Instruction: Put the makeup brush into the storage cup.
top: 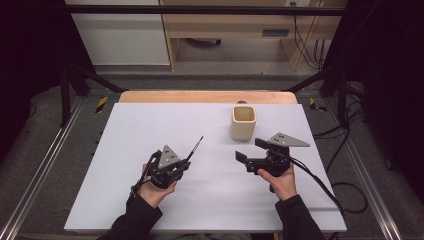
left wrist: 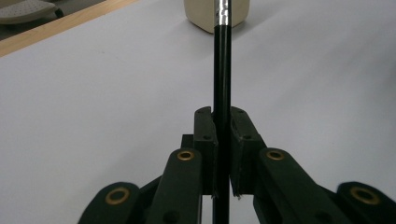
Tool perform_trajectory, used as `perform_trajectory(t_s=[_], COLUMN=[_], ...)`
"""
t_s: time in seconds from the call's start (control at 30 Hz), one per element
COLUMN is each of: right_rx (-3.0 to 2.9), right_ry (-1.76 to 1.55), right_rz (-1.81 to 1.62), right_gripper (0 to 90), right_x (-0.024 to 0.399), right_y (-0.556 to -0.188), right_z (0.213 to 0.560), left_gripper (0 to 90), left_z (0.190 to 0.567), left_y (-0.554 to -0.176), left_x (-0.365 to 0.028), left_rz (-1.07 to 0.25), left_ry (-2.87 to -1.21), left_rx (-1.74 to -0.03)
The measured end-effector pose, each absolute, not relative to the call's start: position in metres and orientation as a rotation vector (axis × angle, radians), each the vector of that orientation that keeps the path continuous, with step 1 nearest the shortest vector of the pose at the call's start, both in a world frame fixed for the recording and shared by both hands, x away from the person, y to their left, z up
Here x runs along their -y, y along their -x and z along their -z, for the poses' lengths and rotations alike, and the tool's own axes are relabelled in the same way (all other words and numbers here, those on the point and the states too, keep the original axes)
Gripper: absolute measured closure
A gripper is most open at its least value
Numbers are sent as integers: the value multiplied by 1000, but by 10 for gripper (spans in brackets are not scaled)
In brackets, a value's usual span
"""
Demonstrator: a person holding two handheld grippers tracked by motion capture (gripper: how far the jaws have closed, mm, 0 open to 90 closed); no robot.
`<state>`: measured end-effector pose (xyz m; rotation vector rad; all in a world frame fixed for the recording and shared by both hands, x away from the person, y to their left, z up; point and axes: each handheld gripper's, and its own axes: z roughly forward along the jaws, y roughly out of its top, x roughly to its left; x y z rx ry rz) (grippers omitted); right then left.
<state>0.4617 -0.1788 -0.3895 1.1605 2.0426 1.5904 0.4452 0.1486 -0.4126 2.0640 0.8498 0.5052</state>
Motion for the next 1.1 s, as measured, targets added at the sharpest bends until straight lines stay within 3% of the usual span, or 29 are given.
perform_trajectory(t_s=[1.1], right_rx=[-2010], right_ry=[-1164], right_rz=[-1766], right_gripper=[127], right_x=[148], right_y=[-467], right_z=[378], left_gripper=[831], left_z=[395], left_y=[-448], left_x=[-156], left_rz=[-546], left_ry=[-1929], left_rx=[-922])
